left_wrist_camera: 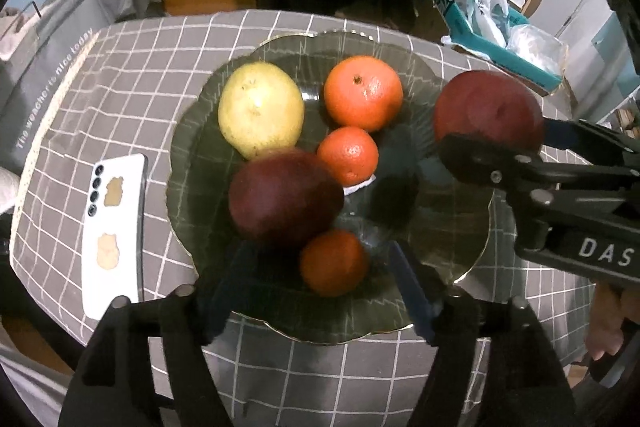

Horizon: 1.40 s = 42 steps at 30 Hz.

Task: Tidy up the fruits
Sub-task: 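Lower the small orange and red apple into the bowl and open both tools, then withdraw both open tools from the bowl toward the yellow pear and orange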

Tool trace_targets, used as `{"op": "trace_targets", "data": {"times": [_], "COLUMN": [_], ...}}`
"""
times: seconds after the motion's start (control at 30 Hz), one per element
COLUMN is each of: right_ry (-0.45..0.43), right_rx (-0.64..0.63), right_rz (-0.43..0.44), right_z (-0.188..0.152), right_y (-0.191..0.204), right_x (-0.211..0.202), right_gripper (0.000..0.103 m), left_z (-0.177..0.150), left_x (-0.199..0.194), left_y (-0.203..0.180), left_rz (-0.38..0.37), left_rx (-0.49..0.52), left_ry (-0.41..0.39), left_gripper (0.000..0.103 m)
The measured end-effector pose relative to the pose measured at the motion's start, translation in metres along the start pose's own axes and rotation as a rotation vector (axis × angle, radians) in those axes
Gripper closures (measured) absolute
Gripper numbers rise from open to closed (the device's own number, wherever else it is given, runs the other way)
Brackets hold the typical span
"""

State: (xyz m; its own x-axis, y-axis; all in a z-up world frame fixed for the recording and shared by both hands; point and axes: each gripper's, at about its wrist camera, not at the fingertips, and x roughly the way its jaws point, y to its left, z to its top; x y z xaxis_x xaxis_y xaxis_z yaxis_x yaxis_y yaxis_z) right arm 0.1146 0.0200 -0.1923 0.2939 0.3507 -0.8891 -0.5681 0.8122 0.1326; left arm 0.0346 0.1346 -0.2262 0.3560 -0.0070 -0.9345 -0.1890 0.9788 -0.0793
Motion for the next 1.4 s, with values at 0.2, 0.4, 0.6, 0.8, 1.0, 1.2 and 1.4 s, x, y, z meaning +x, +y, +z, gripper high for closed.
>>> {"op": "trace_targets", "data": {"times": [0.2, 0.4, 0.6, 0.8, 1.0, 1.2, 1.4], "right_ry": [0.024, 0.048, 0.067, 0.002, -0.061, -0.092, -0.119], "right_rx": [0.002, 0.002, -0.013, -0.017, -0.002, -0.009, 0.017], "right_rz": [0.007, 0.006, -0.018, -0.022, -0.040, -0.115, -0.149], "right_z": [0.002, 0.002, 0.001, 0.004, 0.011, 0.011, 0.007], "right_y": [0.000, 0.001, 0.004, 0.006, 0.004, 0.004, -0.004], "right_x": [0.007, 0.013, 0.018, 0.006, -0.015, -0.031, -0.049], "right_gripper": [0.023, 0.023, 0.022, 0.019, 0.019, 0.019, 0.019], "left_z": [0.001, 0.002, 0.002, 0.002, 0.004, 0.010, 0.013], "left_x": [-0.003, -0.010, -0.011, -0.015, -0.022, -0.040, -0.056], "left_y": [0.008, 0.022, 0.023, 0.024, 0.024, 0.016, 0.007], "left_rz": [0.028, 0.035, 0.042, 0.047, 0.052, 0.069, 0.076], "left_rx": [-0.021, -0.065, -0.063, -0.066, -0.070, -0.052, -0.032], "left_ry": [-0.003, -0.021, -0.023, -0.029, -0.053, -0.110, -0.163], "left_gripper": [0.028, 0.028, 0.028, 0.028, 0.028, 0.025, 0.022]}}
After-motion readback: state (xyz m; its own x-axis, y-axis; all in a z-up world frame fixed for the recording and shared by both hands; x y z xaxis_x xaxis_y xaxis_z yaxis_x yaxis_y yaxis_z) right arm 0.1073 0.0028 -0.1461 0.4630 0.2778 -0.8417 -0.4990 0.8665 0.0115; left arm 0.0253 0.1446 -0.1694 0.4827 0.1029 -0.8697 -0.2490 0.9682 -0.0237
